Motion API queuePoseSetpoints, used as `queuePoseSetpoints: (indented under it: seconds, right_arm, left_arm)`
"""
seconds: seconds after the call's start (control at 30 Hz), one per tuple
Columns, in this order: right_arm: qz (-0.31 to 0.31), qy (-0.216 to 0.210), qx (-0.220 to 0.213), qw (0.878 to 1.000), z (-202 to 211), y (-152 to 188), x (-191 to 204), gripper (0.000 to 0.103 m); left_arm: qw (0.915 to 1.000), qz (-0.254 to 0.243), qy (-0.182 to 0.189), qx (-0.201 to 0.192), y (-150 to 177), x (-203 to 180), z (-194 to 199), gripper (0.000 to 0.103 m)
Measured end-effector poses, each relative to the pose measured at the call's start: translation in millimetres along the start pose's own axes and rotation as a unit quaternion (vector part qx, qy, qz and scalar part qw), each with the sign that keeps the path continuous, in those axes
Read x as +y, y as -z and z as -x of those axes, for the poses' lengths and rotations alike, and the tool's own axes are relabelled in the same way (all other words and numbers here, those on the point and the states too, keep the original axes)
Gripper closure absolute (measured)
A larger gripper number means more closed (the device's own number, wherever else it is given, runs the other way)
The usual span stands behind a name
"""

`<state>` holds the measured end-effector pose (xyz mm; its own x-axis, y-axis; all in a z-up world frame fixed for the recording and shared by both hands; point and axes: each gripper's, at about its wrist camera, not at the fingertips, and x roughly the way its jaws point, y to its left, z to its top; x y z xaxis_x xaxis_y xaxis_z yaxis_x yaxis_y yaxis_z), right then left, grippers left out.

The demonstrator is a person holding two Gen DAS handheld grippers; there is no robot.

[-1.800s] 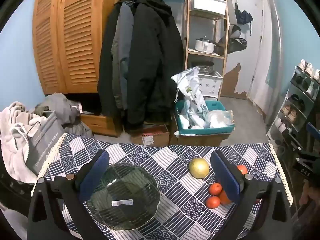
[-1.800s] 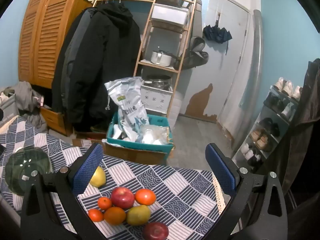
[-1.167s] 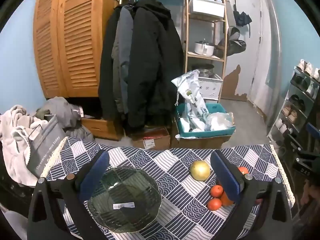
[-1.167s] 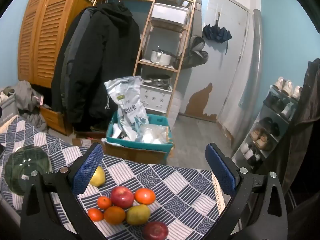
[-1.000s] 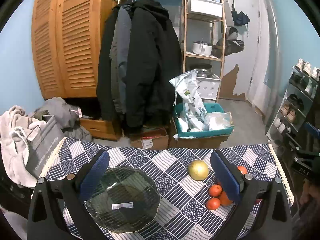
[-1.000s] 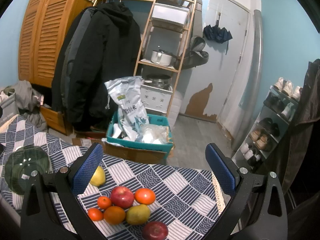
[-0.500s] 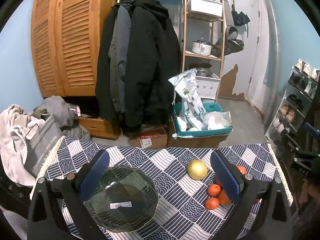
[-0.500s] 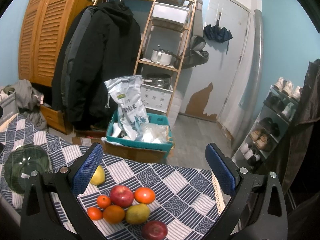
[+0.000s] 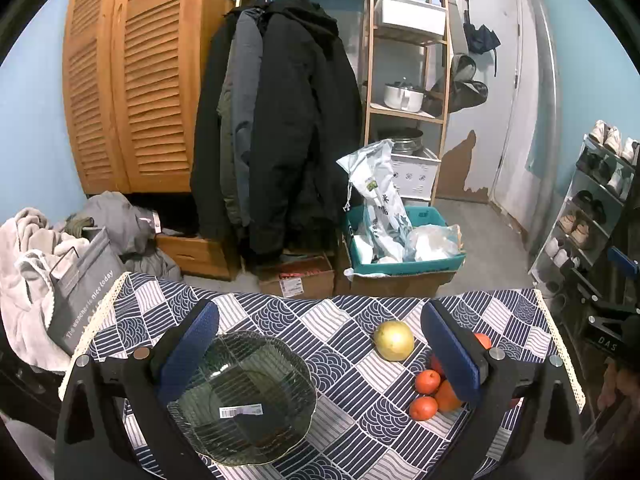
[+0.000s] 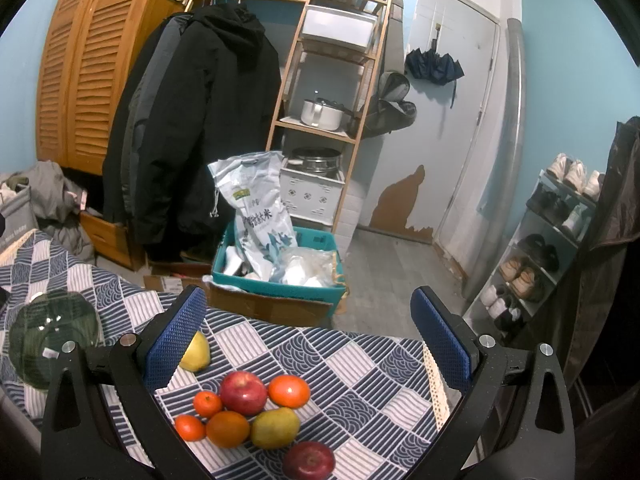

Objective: Organize fruits

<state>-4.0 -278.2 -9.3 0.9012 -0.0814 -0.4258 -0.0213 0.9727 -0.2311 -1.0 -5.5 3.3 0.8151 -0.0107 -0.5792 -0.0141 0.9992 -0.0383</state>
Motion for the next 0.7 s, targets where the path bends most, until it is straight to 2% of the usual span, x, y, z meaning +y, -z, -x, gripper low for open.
queuePoseSetpoints:
  seconds: [0.7]
  right_arm:
    - [0.0, 0.0, 0.0, 1.0, 0.4, -0.5, -0.4, 0.003]
  left_arm:
    - [1.0, 0.002, 0.001, -0.002, 0.5, -1.2, 0.1, 0.001]
